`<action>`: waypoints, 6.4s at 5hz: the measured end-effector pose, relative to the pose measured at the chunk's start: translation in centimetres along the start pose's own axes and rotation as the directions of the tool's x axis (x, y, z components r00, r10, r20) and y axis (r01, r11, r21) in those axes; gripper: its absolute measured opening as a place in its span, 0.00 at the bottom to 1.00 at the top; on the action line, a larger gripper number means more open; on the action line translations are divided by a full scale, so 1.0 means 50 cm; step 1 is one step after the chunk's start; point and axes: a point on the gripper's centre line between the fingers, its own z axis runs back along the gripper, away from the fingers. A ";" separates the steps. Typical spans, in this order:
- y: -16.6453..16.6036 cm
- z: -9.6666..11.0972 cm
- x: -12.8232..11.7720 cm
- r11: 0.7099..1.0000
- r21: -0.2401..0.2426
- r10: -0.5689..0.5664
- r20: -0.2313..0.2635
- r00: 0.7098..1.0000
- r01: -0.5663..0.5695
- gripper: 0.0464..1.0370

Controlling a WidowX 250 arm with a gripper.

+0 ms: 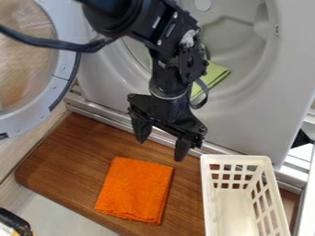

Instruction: Put the orange towel in the white basket

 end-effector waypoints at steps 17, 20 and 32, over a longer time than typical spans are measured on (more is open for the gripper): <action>0.083 -0.197 -0.073 0.991 -0.089 0.099 0.042 0.994 -0.095 0.97; 0.068 -0.253 -0.071 0.993 -0.089 0.079 -0.010 0.997 -0.080 0.96; -0.268 0.054 0.089 0.906 -0.135 -0.384 0.130 0.914 0.400 0.05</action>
